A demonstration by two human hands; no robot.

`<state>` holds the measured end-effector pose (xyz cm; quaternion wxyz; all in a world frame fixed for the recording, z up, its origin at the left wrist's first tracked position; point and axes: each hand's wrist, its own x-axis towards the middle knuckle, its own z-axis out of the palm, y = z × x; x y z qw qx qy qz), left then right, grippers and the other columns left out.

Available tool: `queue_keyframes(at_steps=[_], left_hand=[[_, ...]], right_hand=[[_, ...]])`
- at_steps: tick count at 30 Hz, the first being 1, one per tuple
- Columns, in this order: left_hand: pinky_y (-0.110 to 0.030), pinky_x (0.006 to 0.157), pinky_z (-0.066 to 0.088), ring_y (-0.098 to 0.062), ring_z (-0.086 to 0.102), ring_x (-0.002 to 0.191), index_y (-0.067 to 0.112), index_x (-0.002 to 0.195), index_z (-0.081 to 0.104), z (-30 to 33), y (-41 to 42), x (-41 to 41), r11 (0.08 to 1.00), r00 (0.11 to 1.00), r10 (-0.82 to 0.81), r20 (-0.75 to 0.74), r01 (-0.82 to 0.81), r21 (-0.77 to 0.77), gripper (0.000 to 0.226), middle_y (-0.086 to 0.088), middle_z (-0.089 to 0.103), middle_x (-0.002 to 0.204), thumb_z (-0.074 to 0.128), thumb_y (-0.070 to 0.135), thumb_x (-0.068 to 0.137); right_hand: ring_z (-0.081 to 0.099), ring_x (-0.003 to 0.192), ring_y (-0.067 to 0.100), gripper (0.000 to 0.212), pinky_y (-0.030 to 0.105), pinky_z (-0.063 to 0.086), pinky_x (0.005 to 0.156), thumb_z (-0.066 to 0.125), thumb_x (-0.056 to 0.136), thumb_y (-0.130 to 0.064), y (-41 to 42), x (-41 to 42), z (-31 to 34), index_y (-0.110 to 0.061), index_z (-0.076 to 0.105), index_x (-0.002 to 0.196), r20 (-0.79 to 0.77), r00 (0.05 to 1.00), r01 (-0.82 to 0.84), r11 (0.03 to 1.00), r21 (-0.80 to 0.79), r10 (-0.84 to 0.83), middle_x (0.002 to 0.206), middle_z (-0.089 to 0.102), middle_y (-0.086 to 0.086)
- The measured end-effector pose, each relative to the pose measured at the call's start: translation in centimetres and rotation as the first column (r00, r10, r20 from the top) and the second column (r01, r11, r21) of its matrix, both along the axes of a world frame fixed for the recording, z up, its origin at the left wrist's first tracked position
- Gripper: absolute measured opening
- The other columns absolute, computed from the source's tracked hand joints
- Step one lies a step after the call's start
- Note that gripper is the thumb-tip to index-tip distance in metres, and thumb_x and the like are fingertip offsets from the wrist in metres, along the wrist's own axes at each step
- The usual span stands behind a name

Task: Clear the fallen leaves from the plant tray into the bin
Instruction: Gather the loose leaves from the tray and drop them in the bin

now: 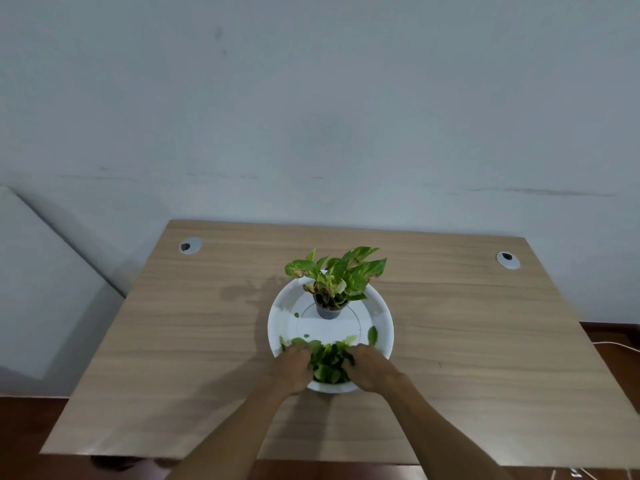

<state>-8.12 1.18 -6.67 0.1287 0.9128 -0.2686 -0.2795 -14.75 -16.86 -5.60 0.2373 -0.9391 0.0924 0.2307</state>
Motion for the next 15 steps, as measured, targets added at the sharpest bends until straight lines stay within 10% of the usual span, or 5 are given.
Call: queue_keyframes(at_steps=[7, 15], left_hand=[[-0.038, 0.112, 0.037, -0.026, 0.040, 0.138, 0.011, 0.143, 0.042, 1.3, 1.3, 0.0, 0.994, 0.998, -0.023, 0.052, 0.029, -0.109, 0.051, -0.010, 0.043, 0.151, 0.040, 0.010, 0.092], [-0.039, 0.110, 0.038, -0.025, 0.038, 0.138, 0.012, 0.148, 0.034, 1.1, 2.2, 2.5, 0.997, 0.998, -0.014, 0.063, 0.019, -0.081, 0.053, -0.007, 0.041, 0.152, 0.039, 0.016, 0.096]], right_hand=[[0.057, 0.082, 0.027, 0.015, 0.034, 0.043, 0.069, 0.046, 0.092, -0.020, 2.3, -0.6, 1.5, -0.013, 0.053, 0.082, 0.070, 0.997, 0.012, 0.997, 0.076, -0.018, 0.092, 0.066, 0.014], [0.043, 0.137, 0.025, 0.046, 0.037, 0.038, 0.111, 0.043, 0.101, -0.029, 0.4, 0.7, 2.2, -0.013, 0.046, 0.144, 0.121, 0.966, 0.221, 0.973, 0.068, -0.228, 0.147, 0.049, 0.010]])
